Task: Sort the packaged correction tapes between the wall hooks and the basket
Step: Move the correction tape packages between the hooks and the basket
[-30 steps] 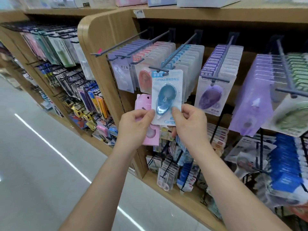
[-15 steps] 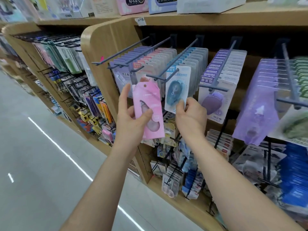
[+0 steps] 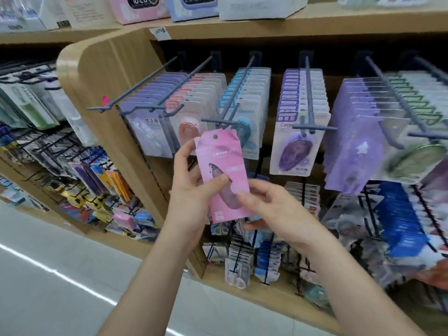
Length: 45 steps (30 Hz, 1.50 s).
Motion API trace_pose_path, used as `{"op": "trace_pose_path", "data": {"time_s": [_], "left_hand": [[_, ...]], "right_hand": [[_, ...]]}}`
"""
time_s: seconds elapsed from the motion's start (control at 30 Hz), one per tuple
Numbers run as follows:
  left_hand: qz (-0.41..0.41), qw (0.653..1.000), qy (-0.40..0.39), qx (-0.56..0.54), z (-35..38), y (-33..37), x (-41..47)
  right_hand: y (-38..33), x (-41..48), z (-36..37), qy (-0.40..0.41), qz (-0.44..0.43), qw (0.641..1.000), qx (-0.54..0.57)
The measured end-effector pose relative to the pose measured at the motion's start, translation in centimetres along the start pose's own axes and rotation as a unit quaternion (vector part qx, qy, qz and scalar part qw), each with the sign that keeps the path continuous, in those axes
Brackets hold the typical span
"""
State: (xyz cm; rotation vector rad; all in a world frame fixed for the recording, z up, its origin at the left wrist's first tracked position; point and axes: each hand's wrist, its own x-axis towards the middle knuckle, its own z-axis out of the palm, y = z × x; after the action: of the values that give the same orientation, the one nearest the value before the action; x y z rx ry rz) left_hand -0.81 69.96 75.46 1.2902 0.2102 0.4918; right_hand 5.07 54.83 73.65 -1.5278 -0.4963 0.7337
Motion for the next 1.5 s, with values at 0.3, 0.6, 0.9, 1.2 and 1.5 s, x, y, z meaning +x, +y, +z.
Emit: {"op": "trace_pose_path", "data": {"time_s": [0.3, 0.6, 0.9, 1.2, 1.5], "left_hand": [[-0.054, 0.953, -0.29, -0.073, 0.5, 0.8, 1.7], [-0.071, 0.947, -0.309, -0.046, 9.3, -2.0, -1.0], [0.003, 0.962, -0.254, 0.097, 19.7, -3.8, -7.4], [-0.023, 0.937, -0.323, 0.13, 29.2, -4.2, -12.1], [-0.009, 0.959, -0.257, 0.116, 32.7, -4.7, -12.5]], "right_hand": [[1.4, -5.3, -0.5, 0.078, -0.013, 0.972, 0.222], [3.4, -13.3, -2.6, 0.143, -0.001, 0.935, 0.325], [5.5, -22.6, -9.9, 0.37, -0.087, 0.915, 0.136], [5.7, -28.7, -17.6, 0.348, -0.121, 0.929, 0.03], [7.0, -30.6, -21.8, 0.186, -0.09, 0.916, 0.343]]}}
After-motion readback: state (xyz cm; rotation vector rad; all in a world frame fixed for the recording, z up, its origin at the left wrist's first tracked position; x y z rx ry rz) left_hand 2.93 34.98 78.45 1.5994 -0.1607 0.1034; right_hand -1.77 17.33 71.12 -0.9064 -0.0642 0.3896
